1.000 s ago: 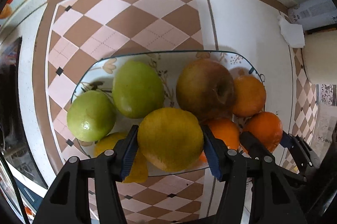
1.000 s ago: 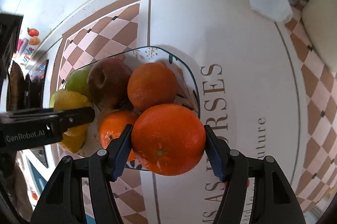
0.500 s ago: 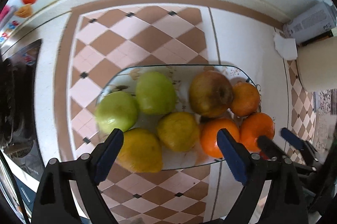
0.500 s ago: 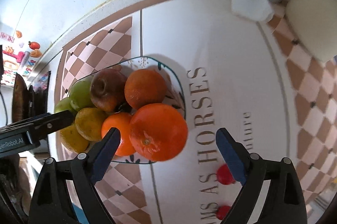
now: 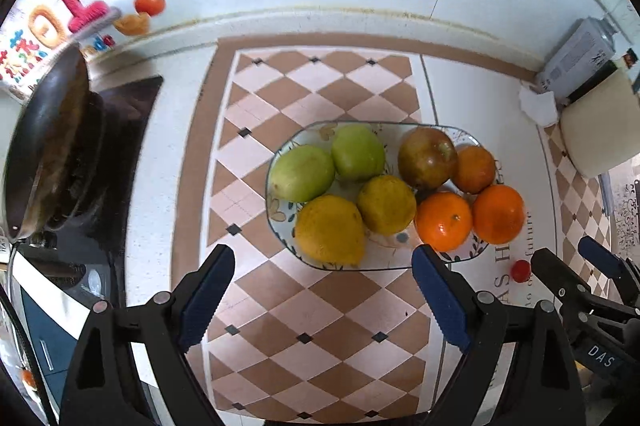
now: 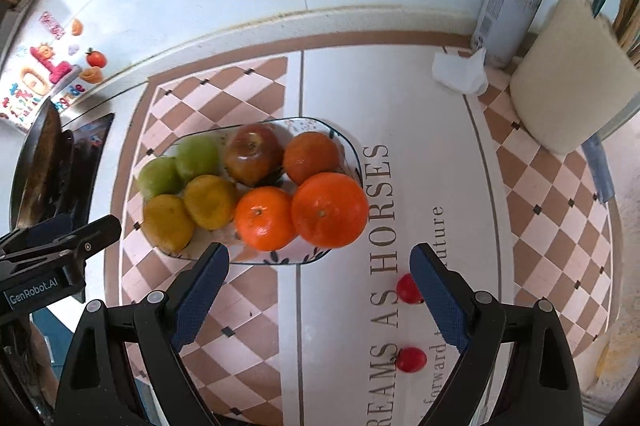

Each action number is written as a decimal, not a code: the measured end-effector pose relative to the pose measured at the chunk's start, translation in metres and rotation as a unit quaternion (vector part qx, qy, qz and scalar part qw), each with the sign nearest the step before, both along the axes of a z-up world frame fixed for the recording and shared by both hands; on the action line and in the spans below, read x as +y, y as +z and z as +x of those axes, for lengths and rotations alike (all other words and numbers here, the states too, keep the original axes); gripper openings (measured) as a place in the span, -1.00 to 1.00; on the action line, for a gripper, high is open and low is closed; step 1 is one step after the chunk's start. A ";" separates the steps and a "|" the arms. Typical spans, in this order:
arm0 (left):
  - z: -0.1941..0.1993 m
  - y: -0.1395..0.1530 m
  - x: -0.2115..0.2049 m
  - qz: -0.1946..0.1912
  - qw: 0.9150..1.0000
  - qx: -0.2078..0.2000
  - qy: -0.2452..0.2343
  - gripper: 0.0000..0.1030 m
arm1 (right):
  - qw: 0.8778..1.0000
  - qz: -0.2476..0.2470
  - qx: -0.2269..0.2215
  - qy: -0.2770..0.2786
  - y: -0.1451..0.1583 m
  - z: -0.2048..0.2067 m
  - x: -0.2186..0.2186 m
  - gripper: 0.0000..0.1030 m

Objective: Organize fruits
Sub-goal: 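Lift both tools away from the plate, then grasp a red cherry tomato on the runner with the right tool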

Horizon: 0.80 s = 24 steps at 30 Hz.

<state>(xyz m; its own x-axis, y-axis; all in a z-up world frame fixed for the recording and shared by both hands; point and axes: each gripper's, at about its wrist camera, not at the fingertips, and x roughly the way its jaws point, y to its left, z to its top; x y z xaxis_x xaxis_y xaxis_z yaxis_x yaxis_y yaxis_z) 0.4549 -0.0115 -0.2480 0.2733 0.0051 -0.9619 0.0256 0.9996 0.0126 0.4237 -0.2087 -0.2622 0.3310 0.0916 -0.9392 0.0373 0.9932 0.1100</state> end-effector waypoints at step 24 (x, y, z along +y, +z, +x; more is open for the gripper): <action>-0.125 0.130 0.013 -0.021 0.988 -0.150 -0.014 0.76 | 0.991 0.009 -0.130 0.009 0.138 -0.132 0.015 0.83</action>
